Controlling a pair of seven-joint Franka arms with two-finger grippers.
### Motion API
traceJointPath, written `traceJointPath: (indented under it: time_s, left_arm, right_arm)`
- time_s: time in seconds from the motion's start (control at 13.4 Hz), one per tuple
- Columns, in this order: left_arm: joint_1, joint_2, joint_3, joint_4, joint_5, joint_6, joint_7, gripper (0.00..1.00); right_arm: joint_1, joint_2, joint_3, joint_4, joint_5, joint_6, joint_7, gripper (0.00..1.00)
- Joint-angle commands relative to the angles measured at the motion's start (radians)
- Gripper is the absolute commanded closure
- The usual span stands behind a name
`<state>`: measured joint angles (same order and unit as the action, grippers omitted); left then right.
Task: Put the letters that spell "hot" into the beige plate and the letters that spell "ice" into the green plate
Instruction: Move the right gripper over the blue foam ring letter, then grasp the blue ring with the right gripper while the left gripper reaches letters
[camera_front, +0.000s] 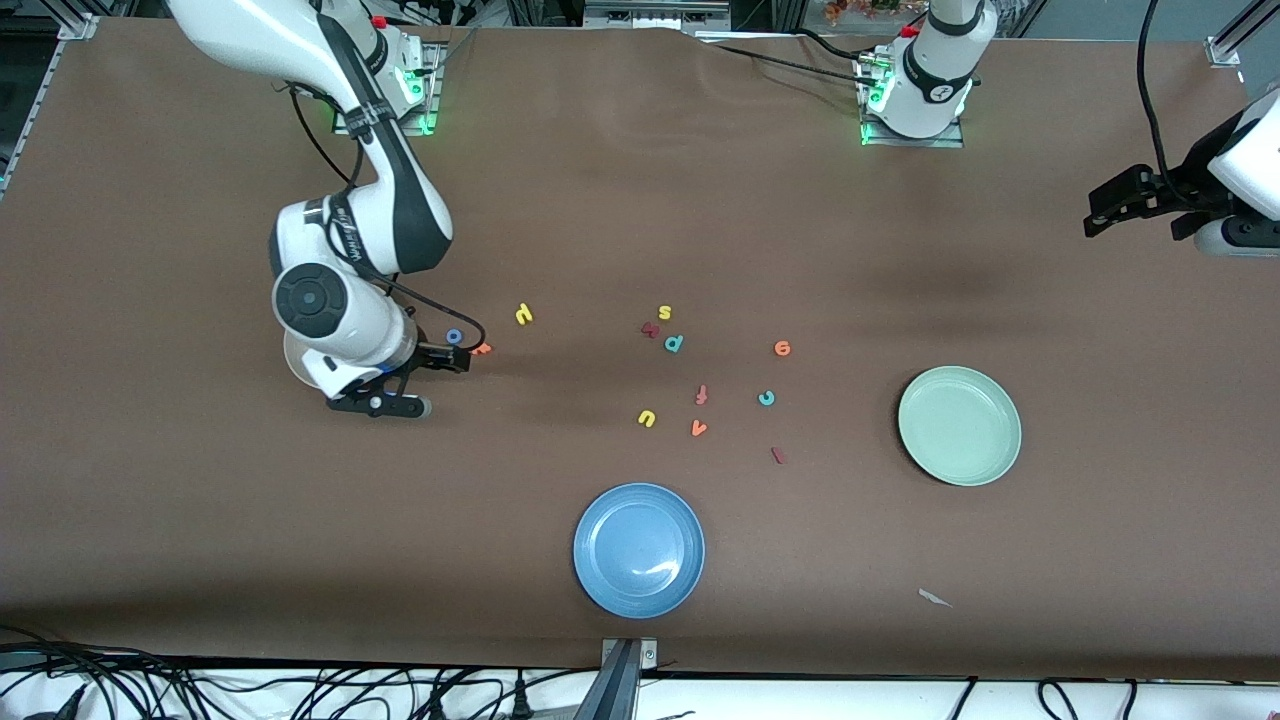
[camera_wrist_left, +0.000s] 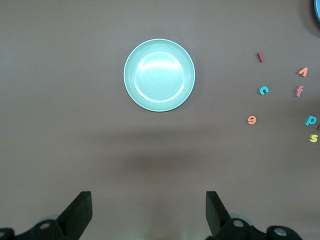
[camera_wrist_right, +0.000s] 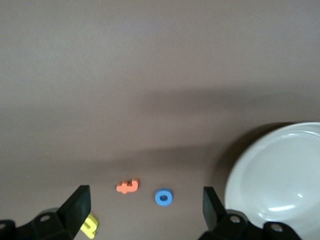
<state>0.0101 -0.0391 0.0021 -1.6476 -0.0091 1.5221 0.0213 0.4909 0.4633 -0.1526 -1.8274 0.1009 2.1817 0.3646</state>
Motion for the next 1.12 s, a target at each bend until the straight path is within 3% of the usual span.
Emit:
traceJointPath:
  time_s: [0.0,0.45,0.52,0.82,1.05]
  left_arm:
    - [0.016,0.005,-0.001,0.008,-0.026,0.009,0.017,0.00]
    - [0.024,0.019,-0.001,0.008,-0.026,0.024,0.017,0.00]
    - [0.024,0.021,-0.001,0.008,-0.026,0.024,0.017,0.00]
    - [0.008,0.060,-0.005,0.009,-0.026,0.049,0.016,0.00]
    - [0.005,0.119,-0.027,0.009,-0.063,0.101,0.000,0.00]
  right_arm:
    - [0.001,-0.043,0.018,-0.133,0.008,0.130,-0.006,0.01]
    - [0.000,-0.017,0.036,-0.242,0.008,0.210,-0.041,0.03]
    - [-0.002,-0.017,0.036,-0.257,0.008,0.228,-0.064,0.06]
    - [-0.002,-0.006,0.036,-0.270,0.010,0.230,-0.147,0.35]
    - [-0.003,0.006,0.037,-0.270,0.010,0.245,-0.176,0.38]
